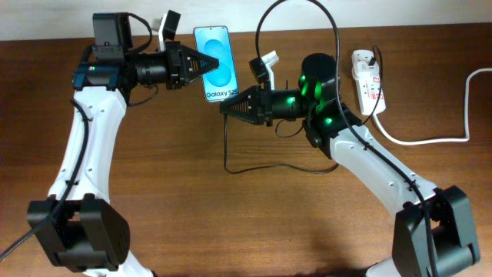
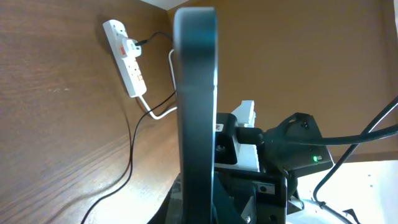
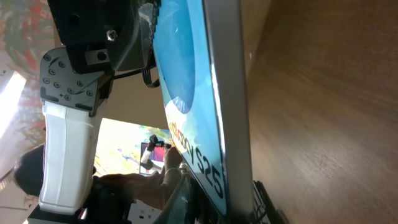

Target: Plug charger to phone and switch on socket

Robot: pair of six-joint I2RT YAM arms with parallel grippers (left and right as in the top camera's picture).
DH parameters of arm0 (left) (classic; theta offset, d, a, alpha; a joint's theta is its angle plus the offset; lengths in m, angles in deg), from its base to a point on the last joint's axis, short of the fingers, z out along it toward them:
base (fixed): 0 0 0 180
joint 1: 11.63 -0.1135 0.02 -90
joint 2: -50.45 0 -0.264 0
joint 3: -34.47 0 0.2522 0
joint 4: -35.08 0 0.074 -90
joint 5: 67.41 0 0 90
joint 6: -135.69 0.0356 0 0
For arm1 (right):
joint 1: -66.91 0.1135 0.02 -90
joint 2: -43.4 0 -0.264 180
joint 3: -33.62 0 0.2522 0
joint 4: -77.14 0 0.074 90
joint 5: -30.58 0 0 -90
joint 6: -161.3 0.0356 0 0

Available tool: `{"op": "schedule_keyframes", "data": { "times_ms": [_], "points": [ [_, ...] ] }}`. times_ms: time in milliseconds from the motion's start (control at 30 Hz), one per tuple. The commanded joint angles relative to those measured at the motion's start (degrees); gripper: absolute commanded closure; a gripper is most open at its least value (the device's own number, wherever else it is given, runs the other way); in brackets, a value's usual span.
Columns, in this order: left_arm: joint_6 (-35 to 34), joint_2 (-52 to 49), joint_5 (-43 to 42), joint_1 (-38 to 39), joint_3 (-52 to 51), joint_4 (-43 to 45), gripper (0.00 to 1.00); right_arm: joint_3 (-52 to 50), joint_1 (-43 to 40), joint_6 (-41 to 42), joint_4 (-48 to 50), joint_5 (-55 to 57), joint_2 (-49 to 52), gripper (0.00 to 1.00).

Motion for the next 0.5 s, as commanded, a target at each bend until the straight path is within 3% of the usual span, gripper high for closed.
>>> {"op": "schedule_keyframes", "data": {
  "times_ms": [0,467],
  "points": [
    [3.7,0.0,-3.5,4.1,-1.2,-2.8,1.00,3.0,-1.2,2.1,5.8,11.4,-0.7,0.96],
    [3.7,0.0,-3.1,5.9,-1.2,-6.8,1.00,3.0,-1.3,2.1,5.8,11.5,-0.7,0.96]
  ]
}}
